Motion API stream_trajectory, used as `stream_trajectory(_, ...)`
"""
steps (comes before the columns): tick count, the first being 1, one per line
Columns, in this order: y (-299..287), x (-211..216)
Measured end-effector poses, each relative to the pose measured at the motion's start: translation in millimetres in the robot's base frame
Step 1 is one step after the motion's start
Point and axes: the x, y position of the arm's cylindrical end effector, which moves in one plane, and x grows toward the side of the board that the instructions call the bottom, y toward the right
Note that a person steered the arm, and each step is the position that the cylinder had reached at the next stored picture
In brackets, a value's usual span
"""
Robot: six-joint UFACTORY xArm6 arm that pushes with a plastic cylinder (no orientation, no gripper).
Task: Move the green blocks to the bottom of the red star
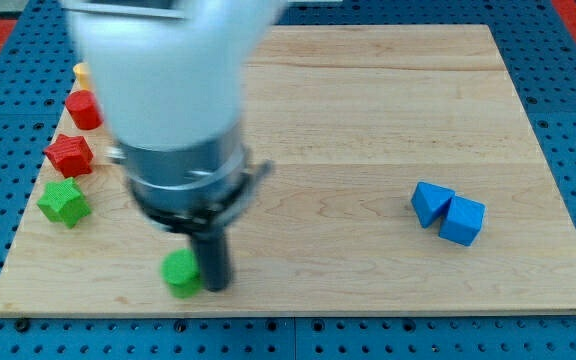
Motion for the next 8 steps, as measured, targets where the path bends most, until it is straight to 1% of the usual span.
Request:
stream_trajectory(1,-68,-6)
stream_trajectory(2,-77,12)
stream_trajectory(3,-52,34)
stream_trajectory(4,-76,33)
stream_trajectory(6,-143,32)
stream_trajectory(7,-145,8)
stream_trajectory(8,-125,29)
